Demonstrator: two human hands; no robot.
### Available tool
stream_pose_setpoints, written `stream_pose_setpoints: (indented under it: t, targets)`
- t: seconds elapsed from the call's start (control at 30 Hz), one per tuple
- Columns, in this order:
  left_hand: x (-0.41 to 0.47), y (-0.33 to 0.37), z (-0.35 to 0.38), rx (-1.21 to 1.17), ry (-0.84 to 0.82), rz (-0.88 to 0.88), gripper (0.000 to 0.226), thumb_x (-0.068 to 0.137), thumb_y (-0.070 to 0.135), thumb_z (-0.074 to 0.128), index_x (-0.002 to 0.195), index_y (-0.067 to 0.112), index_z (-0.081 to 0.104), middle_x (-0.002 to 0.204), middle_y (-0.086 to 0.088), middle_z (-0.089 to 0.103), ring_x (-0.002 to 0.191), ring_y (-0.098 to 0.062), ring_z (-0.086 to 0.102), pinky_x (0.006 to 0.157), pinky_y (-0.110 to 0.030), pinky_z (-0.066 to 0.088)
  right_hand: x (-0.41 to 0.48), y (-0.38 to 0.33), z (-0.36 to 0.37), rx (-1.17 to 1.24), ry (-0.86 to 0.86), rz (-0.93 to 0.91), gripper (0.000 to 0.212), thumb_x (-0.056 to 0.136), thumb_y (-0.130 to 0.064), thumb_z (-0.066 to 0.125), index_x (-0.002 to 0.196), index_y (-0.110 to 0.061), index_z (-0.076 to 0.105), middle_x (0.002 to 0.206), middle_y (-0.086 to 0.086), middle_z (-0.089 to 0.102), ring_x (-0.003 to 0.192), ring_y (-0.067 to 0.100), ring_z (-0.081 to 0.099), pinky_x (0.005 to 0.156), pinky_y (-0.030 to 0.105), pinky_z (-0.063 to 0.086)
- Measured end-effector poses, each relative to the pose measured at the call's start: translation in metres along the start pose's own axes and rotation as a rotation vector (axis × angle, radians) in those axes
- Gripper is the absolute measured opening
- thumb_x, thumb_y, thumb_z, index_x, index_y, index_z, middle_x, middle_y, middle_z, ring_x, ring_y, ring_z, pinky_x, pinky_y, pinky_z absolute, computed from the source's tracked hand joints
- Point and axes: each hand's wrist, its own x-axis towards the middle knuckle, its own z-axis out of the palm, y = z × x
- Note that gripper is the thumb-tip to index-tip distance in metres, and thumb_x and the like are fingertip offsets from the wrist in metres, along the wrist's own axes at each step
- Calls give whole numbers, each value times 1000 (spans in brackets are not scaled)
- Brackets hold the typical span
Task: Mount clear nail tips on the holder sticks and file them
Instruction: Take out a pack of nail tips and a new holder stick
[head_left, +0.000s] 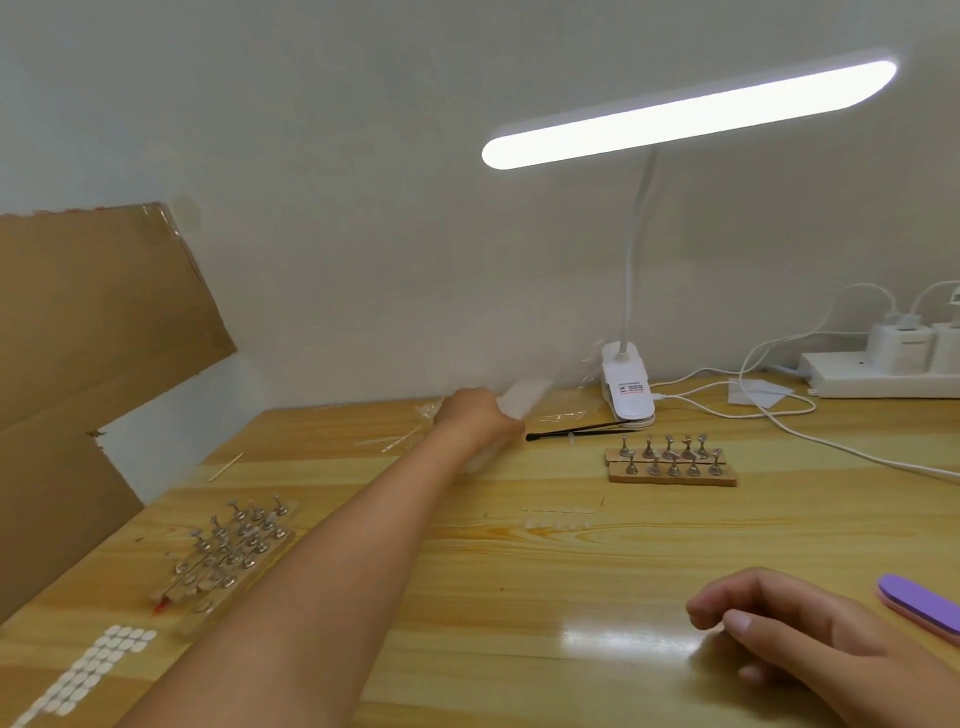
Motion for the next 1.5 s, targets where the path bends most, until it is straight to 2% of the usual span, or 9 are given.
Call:
stream_pose_setpoints:
  t: [0.13,0.3,0.47,0.83,0.93,1.0,1.13,1.27,1.5]
  targets:
    - [-5,-3,-12,-25,17,8,34,81,47,69,80,17,52,74,4,53,74,-18,55,49,-25,34,-1,0,1,-7,-1,3,30,92,-10,60,81,-31,79,87,-6,75,80,10,69,65,12,51]
    - [-6,-12,8,-65,-19,9,56,82,51,71,124,16,61,117,-4,66,106,-23,62,79,-28,48,-2,-1,2,-23,-15,19,27,93,-7,59,81,-21,79,87,-6,75,78,9,68,64,13,50]
    - [0,-9,12,-104,28,-8,61,82,55,71,122,9,63,120,-8,67,108,-24,64,86,-33,52,2,-3,0,-2,-41,62,18,93,-8,59,90,-14,76,80,-6,74,64,0,65,58,10,46]
    - [6,-10,1,-30,3,7,50,86,49,66,115,9,64,97,-4,62,84,-19,54,57,-26,37,5,-2,2,-64,-78,14,16,94,-8,57,99,-15,71,89,-7,75,82,-1,67,68,10,47]
    - [10,-13,-2,-83,12,36,58,83,54,70,125,14,61,106,-4,64,87,-18,54,49,-19,30,6,-1,2,-54,-76,15,18,95,-7,55,100,-14,71,89,-11,75,82,-2,68,67,10,47]
    - [12,-16,-3,-111,18,50,62,82,56,71,128,16,61,121,-5,66,99,-21,61,53,-17,34,6,1,1,-47,-72,17,18,95,-7,54,100,-13,70,89,-12,75,82,-2,68,66,10,47]
    - [13,-19,-4,-121,42,60,67,82,62,68,126,11,63,125,-9,66,114,-28,62,88,-33,49,6,3,1,-45,-68,17,18,95,-7,54,99,-12,71,89,-10,75,81,0,69,67,11,48]
    - [12,-22,-3,-172,69,13,59,85,60,63,125,17,65,127,-10,63,115,-29,60,90,-34,49,5,3,2,-44,-48,12,21,96,-15,53,95,-17,74,90,-11,74,82,2,68,67,12,48]
    - [12,-22,-2,-200,65,-97,54,90,48,54,125,8,60,130,-11,54,123,-32,49,96,-36,46,4,2,2,-58,-46,22,21,97,-19,52,96,-19,73,91,-14,74,84,0,68,67,10,47]
